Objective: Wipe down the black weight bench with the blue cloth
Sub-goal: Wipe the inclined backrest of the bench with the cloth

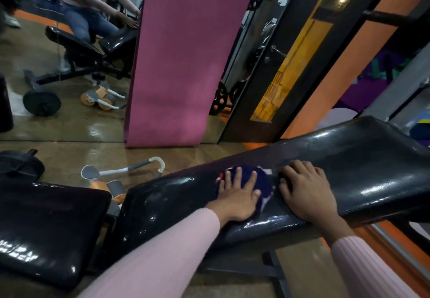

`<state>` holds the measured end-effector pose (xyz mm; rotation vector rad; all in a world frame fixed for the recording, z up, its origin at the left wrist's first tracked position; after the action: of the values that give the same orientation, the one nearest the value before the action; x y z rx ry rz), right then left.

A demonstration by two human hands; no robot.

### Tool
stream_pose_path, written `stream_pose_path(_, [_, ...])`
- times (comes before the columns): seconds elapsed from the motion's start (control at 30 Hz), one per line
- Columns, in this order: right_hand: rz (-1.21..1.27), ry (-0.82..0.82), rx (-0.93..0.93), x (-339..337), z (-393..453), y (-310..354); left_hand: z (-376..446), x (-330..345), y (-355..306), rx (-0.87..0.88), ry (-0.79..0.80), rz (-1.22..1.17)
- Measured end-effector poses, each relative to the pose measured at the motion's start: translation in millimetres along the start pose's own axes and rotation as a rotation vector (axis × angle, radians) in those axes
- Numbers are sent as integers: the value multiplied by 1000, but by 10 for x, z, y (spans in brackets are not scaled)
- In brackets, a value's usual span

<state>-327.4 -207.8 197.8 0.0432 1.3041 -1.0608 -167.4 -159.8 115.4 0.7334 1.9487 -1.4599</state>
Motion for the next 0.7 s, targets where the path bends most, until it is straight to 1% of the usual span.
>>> stream_pose_path(0.07, [18,35,9,-3,-8,11,26,42,-222,72,-12,-8])
stream_pose_path(0.1, [28,49,11,-2,-18,8,80,24,-279,67,-25,-28])
stream_pose_path(0.17, [46,72,9,-13,-28,6,235,-48,-208,-6,-54,-45])
stream_pose_path(0.23, [53,88,10,-12,-32,2,340,-108,55,-119,-71,-55])
stream_pose_path(0.3, [73,85,16,-10,-19,5,296,-130,374,-210,-79,-67])
stream_pose_path(0.37, [87,95,7,-13,1,13,112,-72,576,-235,-66,-73])
stream_pose_path(0.43, [83,108,0,-15,10,13,-121,45,538,-205,-69,-57])
stream_pose_path(0.5, [82,124,3,-20,15,11,-243,145,306,-120,-94,-32])
stream_pose_path(0.57, [84,139,5,-31,11,11,-189,138,30,-45,-98,-30])
stream_pose_path(0.63, [88,142,-2,-40,5,8,-20,51,-102,-41,-81,-77])
stream_pose_path(0.7, [94,134,0,-48,0,6,147,-31,-16,-93,-67,-93])
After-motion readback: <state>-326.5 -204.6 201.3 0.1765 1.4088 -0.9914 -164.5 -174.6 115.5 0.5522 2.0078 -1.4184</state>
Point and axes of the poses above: each hand's wrist, its own z-axis towards the middle knuckle, its own x-axis out of the palm, y = z × x, the point moved 1 cm from there along z, towards the middle knuckle, and after that the axes turned 10 degrees about -x, right-handed, at the moved point
